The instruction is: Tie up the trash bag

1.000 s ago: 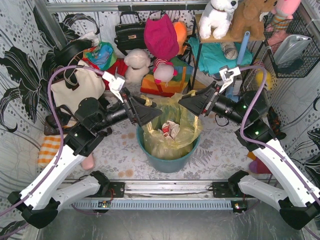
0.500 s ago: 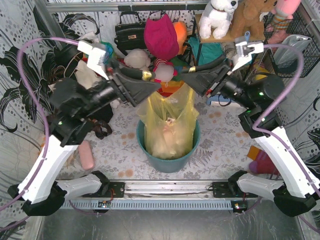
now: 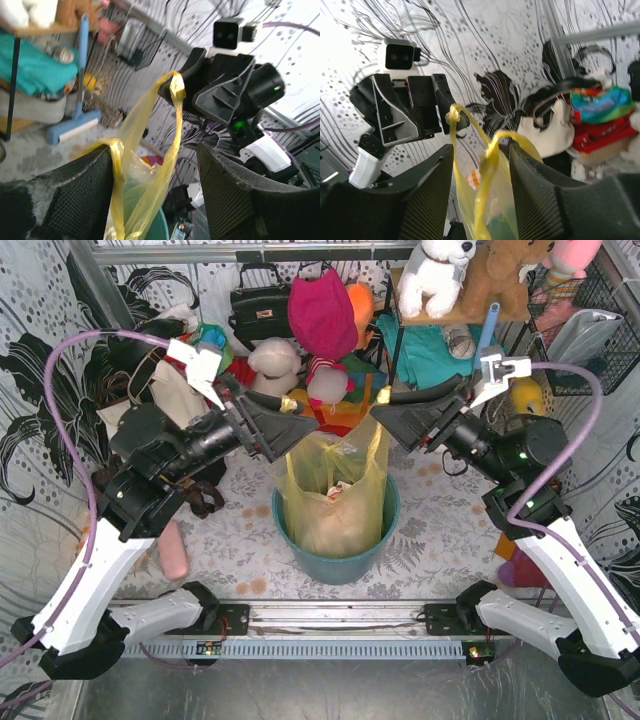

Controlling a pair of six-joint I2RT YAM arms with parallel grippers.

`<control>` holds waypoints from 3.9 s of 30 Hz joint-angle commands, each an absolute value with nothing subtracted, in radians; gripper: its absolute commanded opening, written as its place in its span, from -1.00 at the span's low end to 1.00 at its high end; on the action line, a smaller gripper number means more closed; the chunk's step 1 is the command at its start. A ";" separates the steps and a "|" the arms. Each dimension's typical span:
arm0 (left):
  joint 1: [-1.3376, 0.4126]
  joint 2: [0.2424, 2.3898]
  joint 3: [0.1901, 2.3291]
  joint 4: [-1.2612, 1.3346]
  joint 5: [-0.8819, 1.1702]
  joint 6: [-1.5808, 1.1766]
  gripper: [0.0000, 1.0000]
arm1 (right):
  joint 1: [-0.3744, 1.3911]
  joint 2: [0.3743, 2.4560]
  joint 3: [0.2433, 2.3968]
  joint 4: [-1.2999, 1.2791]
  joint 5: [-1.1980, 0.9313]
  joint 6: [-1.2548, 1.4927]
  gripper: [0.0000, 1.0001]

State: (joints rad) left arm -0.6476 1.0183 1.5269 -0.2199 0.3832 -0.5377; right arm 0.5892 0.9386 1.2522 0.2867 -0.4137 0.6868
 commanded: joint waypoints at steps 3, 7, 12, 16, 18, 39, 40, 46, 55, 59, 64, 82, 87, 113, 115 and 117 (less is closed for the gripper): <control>-0.645 1.027 1.523 -0.374 0.364 -0.528 0.35 | 0.592 0.937 1.215 0.212 -0.422 0.673 -0.15; -0.644 1.015 1.500 -0.398 0.364 -0.529 0.07 | 0.593 0.945 1.201 0.229 -0.429 0.687 -0.44; -0.645 0.994 1.514 -0.421 0.281 -0.507 -0.37 | 0.592 0.970 1.223 0.293 -0.441 0.714 -0.93; -0.644 0.969 1.530 -0.489 0.084 -0.471 -0.70 | 0.593 0.930 1.218 0.311 -0.324 0.706 -1.00; -0.644 0.940 1.519 -0.533 -0.047 -0.478 -0.95 | 0.592 0.871 1.168 0.312 -0.221 0.695 -1.00; -0.644 0.784 1.381 -0.608 -0.400 -0.512 -1.00 | 0.592 0.513 0.875 0.219 0.191 0.721 -1.00; -0.644 0.756 1.350 -0.523 -0.297 -0.492 -1.00 | 0.593 0.532 0.881 0.244 0.136 0.717 -1.00; -0.646 0.792 1.339 -0.333 0.100 -0.475 -0.20 | 0.593 0.731 1.053 0.192 -0.184 0.690 -0.38; -0.644 0.831 1.363 -0.320 0.134 -0.482 -0.07 | 0.592 0.817 1.066 0.303 -0.404 0.757 0.17; -0.645 0.852 1.382 -0.302 0.167 -0.473 -0.05 | 0.593 0.752 1.071 0.200 -0.309 0.714 0.17; -0.645 0.866 1.408 -0.322 0.152 -0.461 0.09 | 0.592 0.650 1.058 0.103 -0.137 0.663 0.20; -0.645 0.970 1.587 -0.544 0.065 -0.429 0.16 | 0.592 0.843 1.081 0.362 -0.363 0.884 0.21; -0.645 0.986 1.607 -0.586 0.062 -0.431 -0.03 | 0.592 0.889 1.095 0.432 -0.382 0.896 0.01; -0.645 1.102 1.856 -0.934 0.052 -0.351 -0.06 | 0.593 0.933 1.141 0.411 -0.367 0.858 -0.08; -0.645 1.114 1.865 -0.944 0.062 -0.347 -0.22 | 0.592 0.935 1.143 0.410 -0.367 0.859 -0.10; -0.645 1.115 1.868 -0.943 0.067 -0.345 -0.35 | 0.592 0.936 1.144 0.408 -0.365 0.857 -0.11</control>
State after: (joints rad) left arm -0.6460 1.1130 1.8347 -0.9283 0.0471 -0.3748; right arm 0.5907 0.9379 1.1061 0.3714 -0.3599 0.8711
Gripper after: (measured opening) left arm 0.371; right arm 0.452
